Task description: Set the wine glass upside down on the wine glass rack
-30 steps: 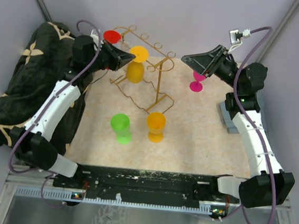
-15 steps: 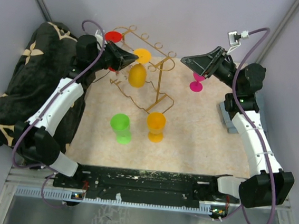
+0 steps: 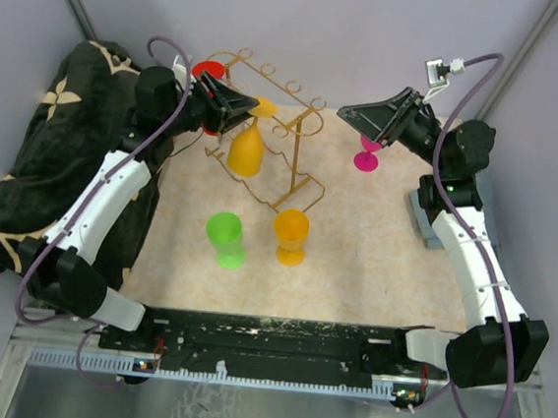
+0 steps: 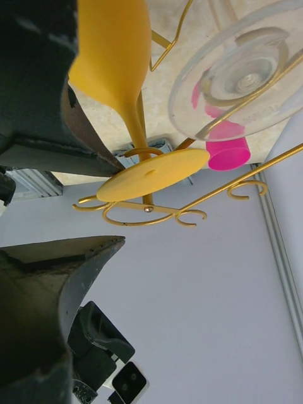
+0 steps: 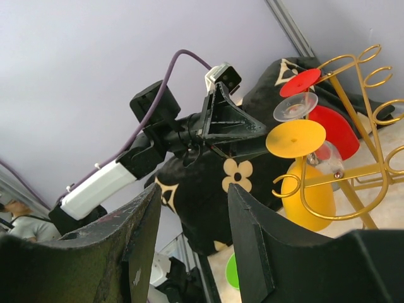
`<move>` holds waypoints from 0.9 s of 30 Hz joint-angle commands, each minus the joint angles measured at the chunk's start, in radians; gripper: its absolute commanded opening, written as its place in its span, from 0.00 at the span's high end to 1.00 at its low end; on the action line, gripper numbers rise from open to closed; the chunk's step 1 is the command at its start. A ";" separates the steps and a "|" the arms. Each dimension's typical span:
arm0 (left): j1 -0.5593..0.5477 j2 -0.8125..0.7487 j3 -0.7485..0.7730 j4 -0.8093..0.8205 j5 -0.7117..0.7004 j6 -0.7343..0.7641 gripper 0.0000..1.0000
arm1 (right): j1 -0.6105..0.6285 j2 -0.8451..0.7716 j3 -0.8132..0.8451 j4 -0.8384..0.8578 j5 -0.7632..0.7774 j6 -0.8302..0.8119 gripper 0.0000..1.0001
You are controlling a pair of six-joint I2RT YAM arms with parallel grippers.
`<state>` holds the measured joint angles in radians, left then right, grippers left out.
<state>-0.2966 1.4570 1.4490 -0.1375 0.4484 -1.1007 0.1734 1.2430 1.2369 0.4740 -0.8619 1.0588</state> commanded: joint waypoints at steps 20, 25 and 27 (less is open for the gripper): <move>-0.009 -0.129 -0.078 -0.044 0.020 0.040 0.47 | -0.008 -0.026 0.053 -0.193 0.059 -0.166 0.53; -0.009 -0.197 -0.097 -0.099 0.013 0.103 0.47 | -0.008 0.028 0.256 -0.716 0.299 -0.493 0.53; -0.009 -0.226 -0.094 -0.138 -0.010 0.151 0.47 | -0.008 0.061 0.333 -0.839 0.409 -0.594 0.53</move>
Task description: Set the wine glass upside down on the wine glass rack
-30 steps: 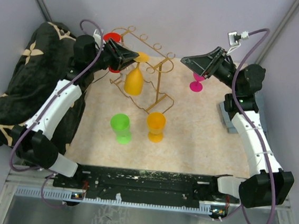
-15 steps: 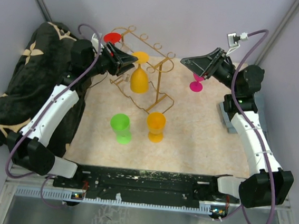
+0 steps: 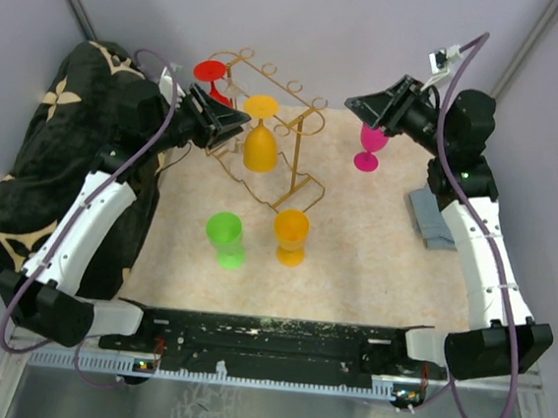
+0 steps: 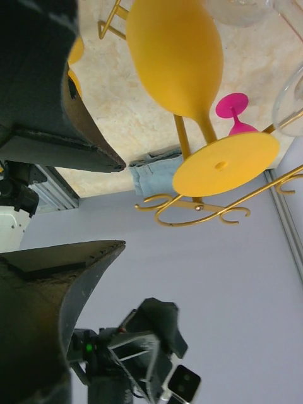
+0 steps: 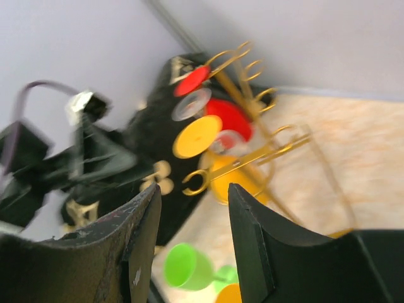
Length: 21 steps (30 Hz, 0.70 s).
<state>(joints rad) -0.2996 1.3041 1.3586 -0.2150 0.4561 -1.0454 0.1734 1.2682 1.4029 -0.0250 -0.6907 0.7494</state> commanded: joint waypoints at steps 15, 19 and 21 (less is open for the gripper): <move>-0.006 -0.171 0.092 -0.248 -0.191 0.361 0.47 | -0.008 0.431 0.454 -0.681 0.745 -0.524 0.53; -0.005 -0.187 0.089 -0.265 -0.215 0.389 0.51 | -0.008 0.546 0.547 -0.723 0.842 -0.551 0.52; -0.005 -0.195 0.089 -0.273 -0.224 0.406 0.49 | -0.008 0.591 0.594 -0.736 0.863 -0.561 0.53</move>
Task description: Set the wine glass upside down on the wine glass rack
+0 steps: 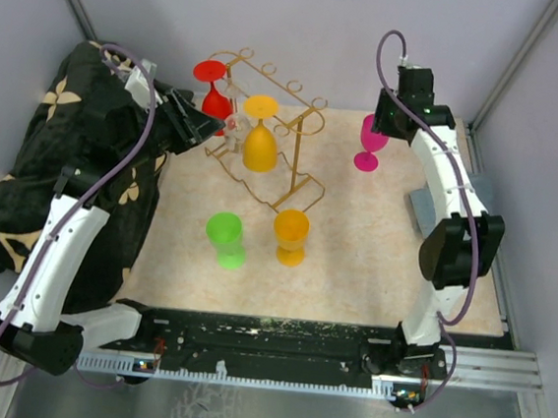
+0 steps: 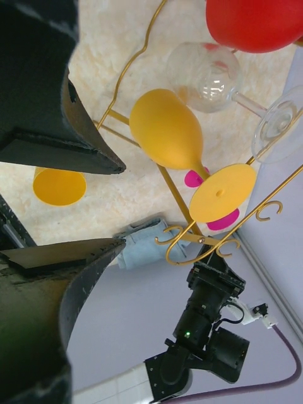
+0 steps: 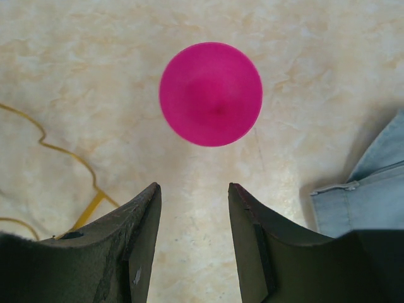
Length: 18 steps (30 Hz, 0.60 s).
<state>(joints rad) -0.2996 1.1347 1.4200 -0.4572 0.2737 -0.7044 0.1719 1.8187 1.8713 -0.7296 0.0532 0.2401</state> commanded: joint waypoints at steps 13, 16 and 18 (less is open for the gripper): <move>-0.004 -0.038 0.003 -0.039 -0.067 0.083 0.48 | -0.036 0.248 0.303 -0.079 0.212 -0.054 0.53; -0.004 -0.035 -0.002 -0.034 -0.065 0.080 0.48 | -0.047 0.283 0.315 -0.082 0.207 -0.051 0.53; -0.003 -0.034 -0.003 -0.034 -0.069 0.079 0.48 | -0.050 0.297 0.314 -0.079 0.200 -0.049 0.53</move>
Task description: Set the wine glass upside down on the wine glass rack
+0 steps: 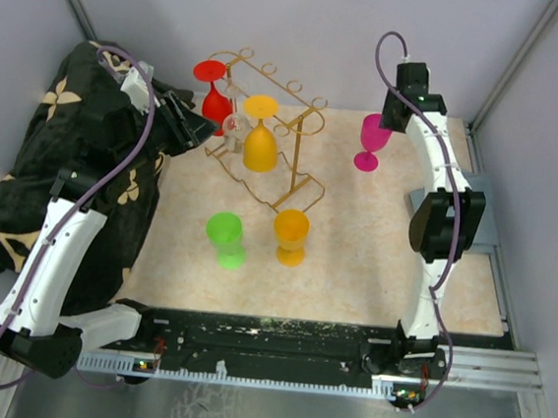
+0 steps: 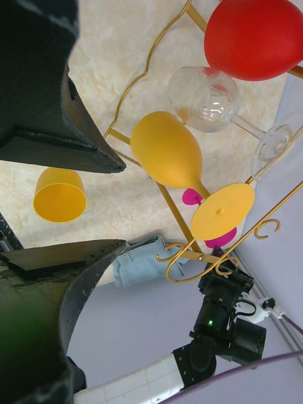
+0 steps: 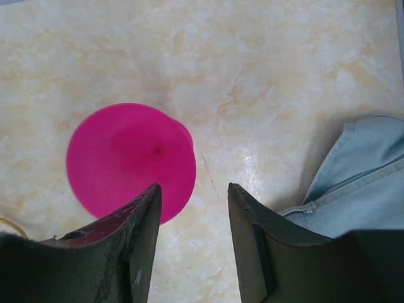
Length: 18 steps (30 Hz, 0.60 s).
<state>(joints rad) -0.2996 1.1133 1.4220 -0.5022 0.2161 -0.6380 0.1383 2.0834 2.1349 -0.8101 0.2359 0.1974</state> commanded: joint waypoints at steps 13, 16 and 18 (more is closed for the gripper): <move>-0.002 -0.004 -0.019 0.020 -0.028 0.012 0.47 | -0.023 0.112 0.083 -0.001 -0.014 0.009 0.79; -0.002 0.002 -0.011 0.022 -0.029 0.013 0.47 | -0.022 0.118 0.083 -0.003 -0.006 0.012 0.96; -0.003 0.006 -0.007 0.022 -0.029 0.014 0.47 | -0.022 0.119 0.084 -0.004 0.005 0.013 1.00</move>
<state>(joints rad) -0.2996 1.1152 1.4055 -0.5011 0.1974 -0.6373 0.1211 2.2024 2.1620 -0.8261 0.2184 0.2089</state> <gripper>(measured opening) 0.527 0.027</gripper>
